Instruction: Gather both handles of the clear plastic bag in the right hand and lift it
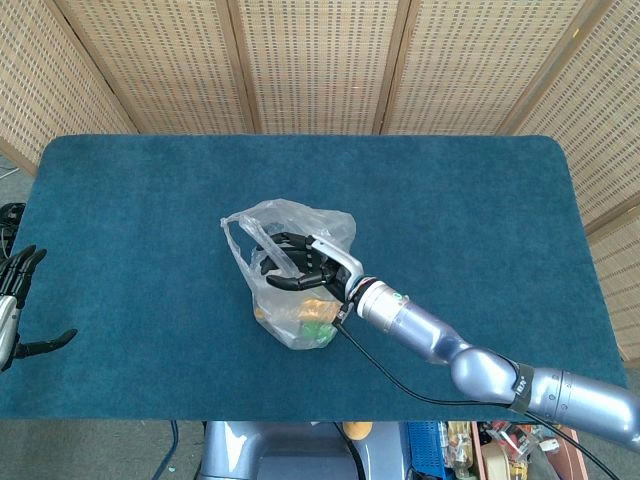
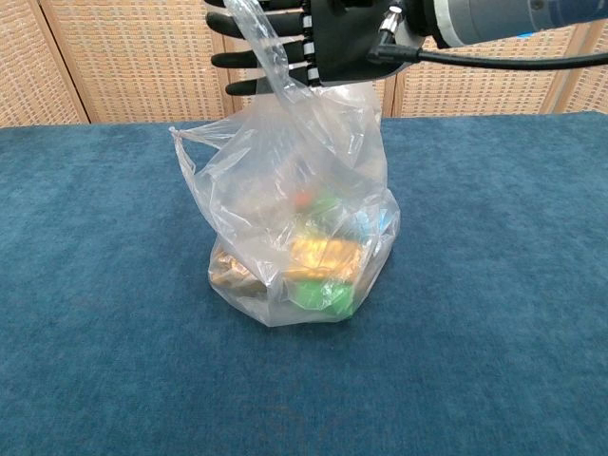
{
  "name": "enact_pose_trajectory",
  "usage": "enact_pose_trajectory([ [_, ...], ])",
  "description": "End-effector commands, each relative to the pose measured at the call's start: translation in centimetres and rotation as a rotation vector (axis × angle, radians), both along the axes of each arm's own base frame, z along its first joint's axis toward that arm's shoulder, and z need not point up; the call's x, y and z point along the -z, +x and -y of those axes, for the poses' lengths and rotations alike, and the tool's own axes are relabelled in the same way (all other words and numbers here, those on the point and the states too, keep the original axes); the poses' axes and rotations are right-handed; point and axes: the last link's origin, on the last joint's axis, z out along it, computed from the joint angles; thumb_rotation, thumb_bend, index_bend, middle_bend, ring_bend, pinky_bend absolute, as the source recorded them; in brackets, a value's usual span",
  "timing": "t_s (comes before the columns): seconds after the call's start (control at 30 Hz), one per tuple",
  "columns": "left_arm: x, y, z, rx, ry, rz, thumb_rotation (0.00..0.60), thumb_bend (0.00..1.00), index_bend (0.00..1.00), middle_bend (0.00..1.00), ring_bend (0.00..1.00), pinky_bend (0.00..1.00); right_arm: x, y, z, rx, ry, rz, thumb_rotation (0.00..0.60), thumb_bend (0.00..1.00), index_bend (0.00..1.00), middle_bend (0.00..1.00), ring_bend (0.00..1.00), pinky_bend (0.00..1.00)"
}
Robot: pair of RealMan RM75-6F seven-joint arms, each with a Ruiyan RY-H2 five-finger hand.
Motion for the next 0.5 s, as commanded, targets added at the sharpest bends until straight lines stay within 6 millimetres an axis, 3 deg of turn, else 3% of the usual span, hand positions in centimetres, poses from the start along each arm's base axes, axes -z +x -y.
enact_pose_trajectory([
  [0.03, 0.0, 0.0, 0.0, -0.001, -0.001, 0.001, 0.6, 0.15, 0.0, 0.0, 0.0, 0.0, -0.3, -0.3, 0.1, 0.032, 0.012, 0.051, 0.6, 0.33, 0.34, 0.51, 0.32, 0.27],
  [0.23, 0.1, 0.0, 0.0, 0.0, -0.002, -0.001, 0.6, 0.15, 0.0, 0.0, 0.0, 0.0, -0.6, -1.0, 0.2, 0.053, 0.016, 0.078, 0.6, 0.33, 0.34, 0.55, 0.38, 0.37],
  [0.5, 0.1, -0.1, -0.1, -0.006, -0.003, -0.001, 0.6, 0.15, 0.0, 0.0, 0.0, 0.0, -1.2, -1.4, -0.1, 0.052, 0.038, 0.098, 0.6, 0.29, 0.46, 0.58, 0.4, 0.38],
])
